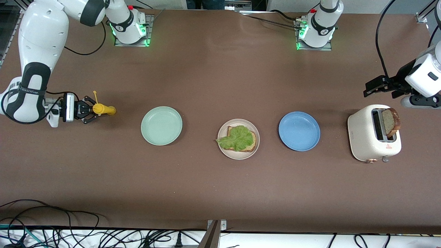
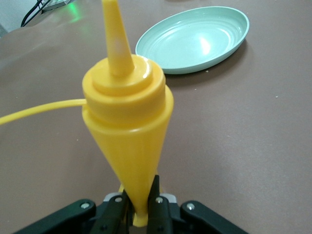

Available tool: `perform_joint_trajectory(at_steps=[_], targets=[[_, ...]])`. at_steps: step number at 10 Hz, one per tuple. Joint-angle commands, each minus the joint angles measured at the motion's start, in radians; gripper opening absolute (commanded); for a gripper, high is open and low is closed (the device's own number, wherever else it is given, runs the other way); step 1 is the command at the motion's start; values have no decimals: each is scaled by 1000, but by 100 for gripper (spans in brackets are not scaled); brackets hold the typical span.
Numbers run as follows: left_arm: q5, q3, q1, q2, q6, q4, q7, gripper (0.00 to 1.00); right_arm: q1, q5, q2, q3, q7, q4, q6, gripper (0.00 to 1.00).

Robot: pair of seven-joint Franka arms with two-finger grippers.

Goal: Make sandwich on beige plate with both arms

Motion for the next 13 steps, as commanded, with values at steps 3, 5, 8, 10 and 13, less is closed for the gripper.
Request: perform_joint_trajectory(at_steps=[3, 5, 8, 10, 13], targets=[[103, -1, 132, 134, 61, 20, 14, 100, -13, 27, 0, 16, -16, 1, 8, 91], [126, -1, 189, 174, 87, -9, 128, 100, -13, 27, -1, 16, -2, 4, 2, 95], [192, -1, 224, 218, 177, -43, 200, 100, -54, 15, -1, 11, 91, 4, -7, 96], [209, -1, 255, 217, 341, -148, 240, 100, -83, -17, -1, 6, 130, 21, 0, 96], [208, -2, 274, 213, 402, -218, 248, 67, -83, -146, -13, -53, 368, 227, -9, 96]])
